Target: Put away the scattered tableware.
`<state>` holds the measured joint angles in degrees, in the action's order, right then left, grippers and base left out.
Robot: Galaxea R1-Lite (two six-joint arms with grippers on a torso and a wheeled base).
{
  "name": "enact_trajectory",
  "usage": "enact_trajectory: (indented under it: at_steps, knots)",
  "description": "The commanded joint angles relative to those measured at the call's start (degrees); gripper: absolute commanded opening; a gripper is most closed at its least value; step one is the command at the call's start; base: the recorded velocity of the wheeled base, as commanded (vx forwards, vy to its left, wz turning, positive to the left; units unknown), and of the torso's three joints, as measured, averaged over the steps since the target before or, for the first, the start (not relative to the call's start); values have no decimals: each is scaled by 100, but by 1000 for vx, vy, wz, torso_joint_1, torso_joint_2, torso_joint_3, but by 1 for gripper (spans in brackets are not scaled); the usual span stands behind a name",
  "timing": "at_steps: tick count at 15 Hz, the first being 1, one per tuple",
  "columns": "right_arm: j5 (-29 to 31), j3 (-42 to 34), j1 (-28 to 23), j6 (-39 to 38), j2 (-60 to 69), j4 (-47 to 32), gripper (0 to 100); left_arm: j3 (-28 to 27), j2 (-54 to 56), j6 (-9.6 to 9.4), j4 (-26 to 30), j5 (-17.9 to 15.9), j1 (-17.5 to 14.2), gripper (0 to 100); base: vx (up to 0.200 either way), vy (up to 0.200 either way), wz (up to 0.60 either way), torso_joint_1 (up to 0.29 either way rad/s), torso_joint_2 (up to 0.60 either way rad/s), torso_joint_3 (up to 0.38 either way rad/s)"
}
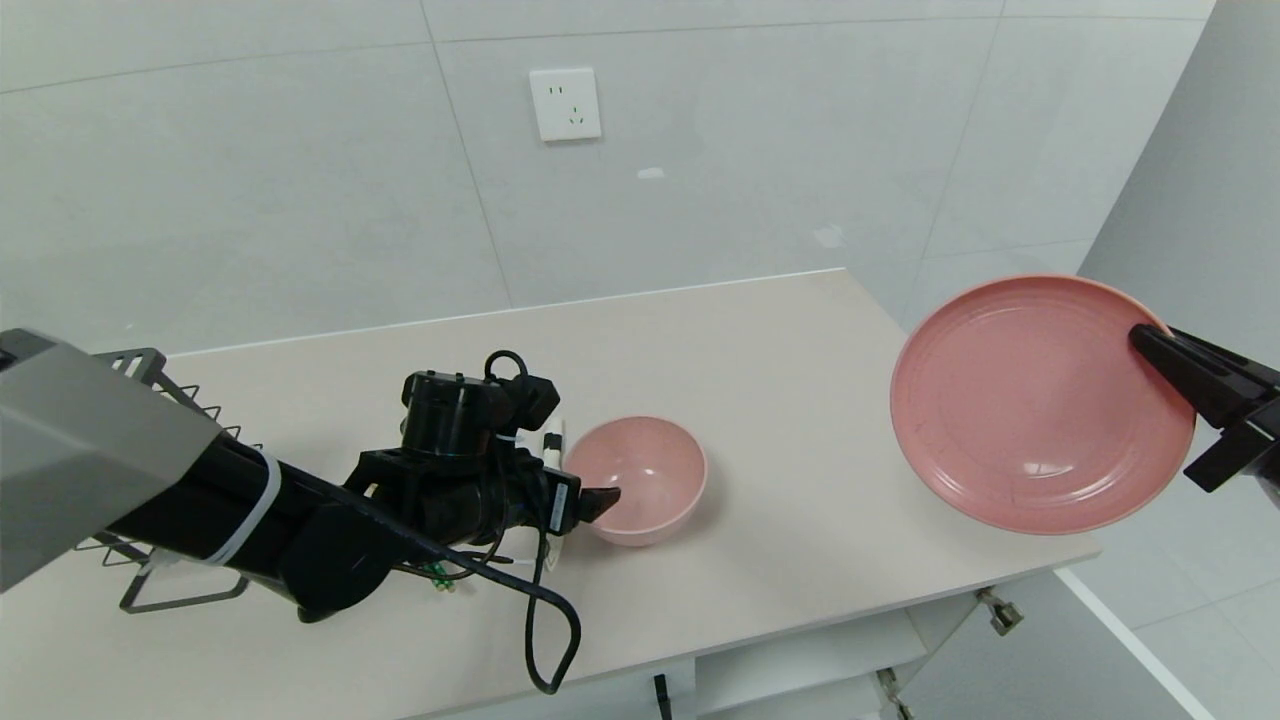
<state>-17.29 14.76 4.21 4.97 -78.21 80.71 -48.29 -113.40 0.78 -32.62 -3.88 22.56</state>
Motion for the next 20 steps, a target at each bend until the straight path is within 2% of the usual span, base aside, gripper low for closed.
enact_trajectory:
  at_steps: [1, 4, 5, 10, 15, 18, 20]
  knots:
    - [-3, 0, 1, 4, -10, 6, 0, -23, -25, 1, -7, 1, 2, 100, 0, 0, 0, 0, 0, 0]
    - [-3, 0, 1, 4, -10, 6, 0, -14, -86, 1, -25, -52, 29, 100, 0, 0, 0, 0, 0, 0]
    - [-3, 0, 1, 12, -10, 6, 0, -14, -112, 1, -25, -87, 37, 0, 0, 0, 0, 0, 0, 0]
    - [-3, 18, 1, 12, 8, 6, 0, -49, 318, 71, -174, -105, 20, 0, 0, 0, 0, 0, 0, 0]
    - [-3, 18, 1, 21, 8, 6, 0, -93, 933, 36, -1141, -236, -235, 0, 0, 0, 0, 0, 0, 0]
    - [-3, 35, 124, -5, 34, -3, 0, 285, 1390, 27, -1660, -272, -270, 0, 0, 0, 0, 0, 0, 0]
    - [-3, 62, 370, -32, 131, -3, 0, 891, 1856, 133, -1800, -263, -270, 0, 0, 0, 0, 0, 0, 0]
